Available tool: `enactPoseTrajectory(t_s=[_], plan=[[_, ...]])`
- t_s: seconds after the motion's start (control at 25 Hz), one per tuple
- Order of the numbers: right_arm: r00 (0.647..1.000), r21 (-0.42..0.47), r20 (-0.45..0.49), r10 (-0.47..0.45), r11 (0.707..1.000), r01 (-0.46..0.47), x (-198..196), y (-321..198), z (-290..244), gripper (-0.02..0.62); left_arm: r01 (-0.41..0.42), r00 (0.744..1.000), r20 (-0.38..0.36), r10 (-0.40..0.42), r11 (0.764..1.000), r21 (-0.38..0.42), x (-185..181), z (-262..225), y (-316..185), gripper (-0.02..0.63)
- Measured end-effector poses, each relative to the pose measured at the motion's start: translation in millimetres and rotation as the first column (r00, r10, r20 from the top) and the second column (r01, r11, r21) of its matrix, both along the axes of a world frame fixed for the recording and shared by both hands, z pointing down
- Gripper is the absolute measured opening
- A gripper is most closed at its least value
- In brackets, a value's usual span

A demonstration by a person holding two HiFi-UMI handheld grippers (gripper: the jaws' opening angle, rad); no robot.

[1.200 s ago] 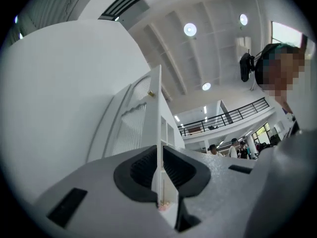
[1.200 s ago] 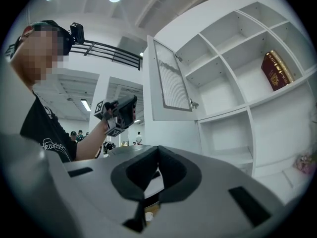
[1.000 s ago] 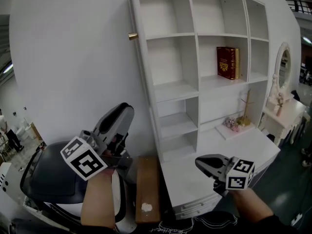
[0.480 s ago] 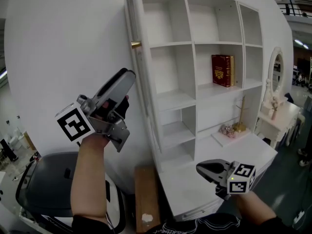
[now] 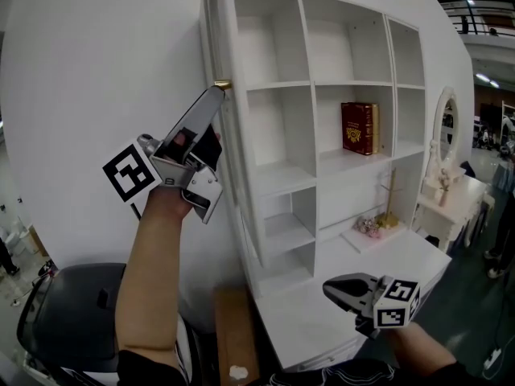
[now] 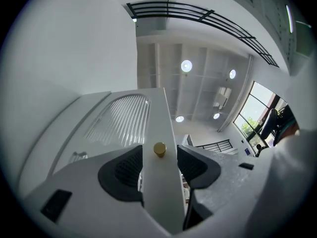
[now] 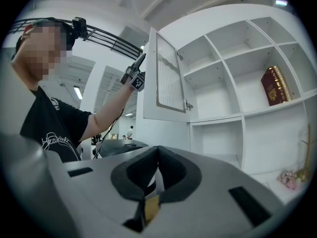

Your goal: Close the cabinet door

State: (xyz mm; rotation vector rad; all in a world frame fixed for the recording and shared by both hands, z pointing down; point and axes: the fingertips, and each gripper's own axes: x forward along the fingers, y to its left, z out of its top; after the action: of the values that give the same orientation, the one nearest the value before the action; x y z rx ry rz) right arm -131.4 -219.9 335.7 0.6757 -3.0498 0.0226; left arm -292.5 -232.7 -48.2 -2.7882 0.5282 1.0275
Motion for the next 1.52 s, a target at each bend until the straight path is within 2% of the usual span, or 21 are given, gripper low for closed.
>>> enactPoseTrajectory(t_s=[0.16,0.32,0.48,0.92,1.52], plan=[[1.0,0.018,-0.016,-0.009,1.0,0.009,-1.5,1.9,0.9,0.006,-0.021,1.0,-0.022,0.021,1.0,0.01,-1.8,-4.8,-1.4,0.207],[1.0,0.023,-0.003,-0.021,1.0,0.021,-0.2,-3.5,-1.4,0.006,0.008,1.0,-0.003,-0.008,1.0,0.017,4.7,-10.1,-9.0,0.206],[0.999,0.015,-0.004,-0.039,0.999,0.039,-7.1,-2.3,7.2,0.006,0.006,0.999,-0.034,-0.006,1.0,0.002,1.5,-10.2,-10.7,0.199],[0.999,0.02,-0.003,-0.035,0.999,0.035,-8.6,-6.4,7.9,0.006,0.057,0.998,0.019,-0.058,0.997,0.05,7.9,-12.8,-0.6,0.079],[0.999,-0.025,0.027,-0.027,0.999,0.027,-13.5,-11.3,20.6,0.006,0.108,0.994,0.017,-0.11,0.99,0.089,6.0,-13.5,2.5,0.078]])
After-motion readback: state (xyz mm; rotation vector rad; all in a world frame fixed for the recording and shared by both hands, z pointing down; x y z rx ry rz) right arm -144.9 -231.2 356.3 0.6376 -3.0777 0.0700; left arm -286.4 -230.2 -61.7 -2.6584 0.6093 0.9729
